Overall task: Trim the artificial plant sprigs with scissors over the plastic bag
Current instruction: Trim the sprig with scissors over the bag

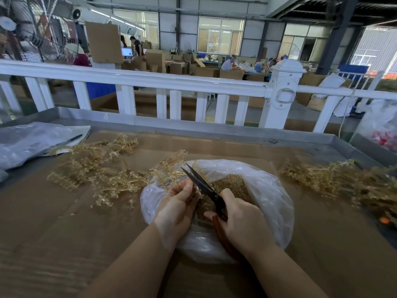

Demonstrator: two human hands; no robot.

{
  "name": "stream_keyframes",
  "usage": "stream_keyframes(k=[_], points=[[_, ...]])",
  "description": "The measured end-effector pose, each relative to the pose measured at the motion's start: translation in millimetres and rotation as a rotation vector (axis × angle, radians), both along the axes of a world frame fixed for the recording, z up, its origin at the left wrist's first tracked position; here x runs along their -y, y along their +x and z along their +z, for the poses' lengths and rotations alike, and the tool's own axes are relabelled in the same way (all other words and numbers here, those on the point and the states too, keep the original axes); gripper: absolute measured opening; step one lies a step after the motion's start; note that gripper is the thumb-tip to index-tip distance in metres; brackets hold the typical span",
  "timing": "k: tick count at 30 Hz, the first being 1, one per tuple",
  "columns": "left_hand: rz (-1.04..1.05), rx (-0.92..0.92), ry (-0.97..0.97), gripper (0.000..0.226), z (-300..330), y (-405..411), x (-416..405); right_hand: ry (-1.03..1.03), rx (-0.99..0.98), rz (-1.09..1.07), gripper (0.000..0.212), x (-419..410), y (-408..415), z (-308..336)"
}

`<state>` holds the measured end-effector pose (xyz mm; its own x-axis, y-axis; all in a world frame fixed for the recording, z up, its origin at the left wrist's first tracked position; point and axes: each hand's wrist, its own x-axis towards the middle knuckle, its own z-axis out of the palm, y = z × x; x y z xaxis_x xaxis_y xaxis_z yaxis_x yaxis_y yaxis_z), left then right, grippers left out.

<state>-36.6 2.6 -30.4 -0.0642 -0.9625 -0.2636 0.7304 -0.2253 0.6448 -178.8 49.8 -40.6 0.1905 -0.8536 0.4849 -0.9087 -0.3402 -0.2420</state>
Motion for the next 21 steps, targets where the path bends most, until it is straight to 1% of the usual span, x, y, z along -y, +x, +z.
stream_keyframes(k=[3, 6, 12, 15, 18, 21], points=[[0.006, -0.003, 0.003, 0.019, -0.9, 0.1, 0.1, -0.014, 0.005, -0.008, 0.037, -0.4, 0.8, 0.2], [0.019, -0.005, 0.006, 0.020, -0.7, 0.4, -0.2, -0.010, 0.008, -0.009, 0.038, -1.7, 1.5, 0.2], [-0.017, -0.004, -0.041, 0.016, 1.1, 0.7, -4.4, -0.046, 0.142, -0.032, 0.038, -7.1, -0.4, 1.7], [-0.013, -0.019, -0.030, 0.015, 2.0, 0.8, -6.0, -0.030, 0.151, -0.034, 0.036, -6.3, -1.7, 0.2], [-0.025, 0.003, -0.053, 0.017, 1.7, 1.9, -6.4, -0.007, 0.143, -0.041, 0.037, -5.1, -1.7, -0.5], [-0.099, 0.001, -0.081, 0.016, 2.8, 6.1, -5.8, -0.003, 0.126, -0.047, 0.038, -5.2, -1.5, -0.4]])
